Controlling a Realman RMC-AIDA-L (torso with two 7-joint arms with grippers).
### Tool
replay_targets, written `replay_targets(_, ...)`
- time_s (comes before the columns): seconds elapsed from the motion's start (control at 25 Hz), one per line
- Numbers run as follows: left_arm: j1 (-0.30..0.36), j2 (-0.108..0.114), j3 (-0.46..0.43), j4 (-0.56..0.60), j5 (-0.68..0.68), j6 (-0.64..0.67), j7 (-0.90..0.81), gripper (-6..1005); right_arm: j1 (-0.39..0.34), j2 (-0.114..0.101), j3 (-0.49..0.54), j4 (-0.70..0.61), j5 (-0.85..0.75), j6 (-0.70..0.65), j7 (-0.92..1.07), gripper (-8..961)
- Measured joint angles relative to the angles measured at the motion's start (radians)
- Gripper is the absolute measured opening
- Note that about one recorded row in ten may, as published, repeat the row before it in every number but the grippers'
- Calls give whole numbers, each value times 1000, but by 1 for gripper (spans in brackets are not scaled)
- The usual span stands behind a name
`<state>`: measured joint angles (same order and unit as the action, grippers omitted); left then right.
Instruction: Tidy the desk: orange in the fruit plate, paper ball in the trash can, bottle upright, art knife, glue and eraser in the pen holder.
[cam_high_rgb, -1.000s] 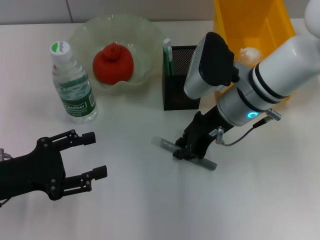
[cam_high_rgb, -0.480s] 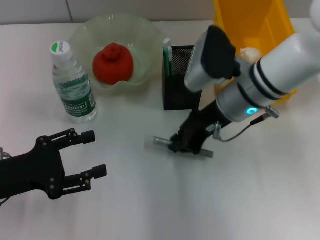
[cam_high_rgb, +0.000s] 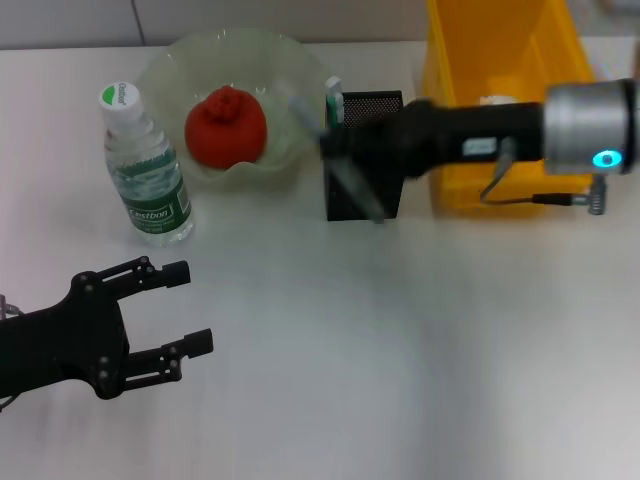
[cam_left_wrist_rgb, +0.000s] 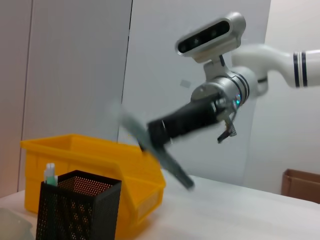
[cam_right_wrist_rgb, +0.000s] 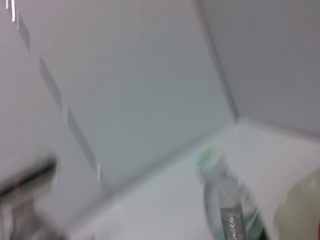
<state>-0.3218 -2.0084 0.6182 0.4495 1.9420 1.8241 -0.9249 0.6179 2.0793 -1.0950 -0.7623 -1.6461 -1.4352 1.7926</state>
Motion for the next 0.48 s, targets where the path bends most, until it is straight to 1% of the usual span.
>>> replay_targets(0.04, 0, 0, 0, 0, 0, 2, 0, 783, -6, 0, 34, 34, 34, -4, -13, 134)
replay_targets(0.08, 0, 0, 0, 0, 0, 2, 0, 783, -19, -1, 111, 116, 102, -11, -53, 134)
replay_targets(0.12, -2, -1, 0, 0, 0, 7, 0, 783, -19, -1, 111, 116, 102, -11, -53, 133)
replay_targets(0.16, -3, -1, 0, 0, 0, 12, 0, 783, -23, -1, 136, 146, 123, -14, -78, 133)
replay_targets(0.2, -4, -1, 0, 0, 0, 14, 1, 783, -29, -1, 172, 192, 157, -15, -144, 133)
replay_targets(0.28, -4, -1, 0, 0, 0, 16, 1, 783, -31, 0, 184, 205, 165, -13, -172, 134)
replay_targets(0.48, -7, -1, 2, 1, 0, 22, 1, 783, -16, 3, 211, 287, 213, 25, -365, 134)
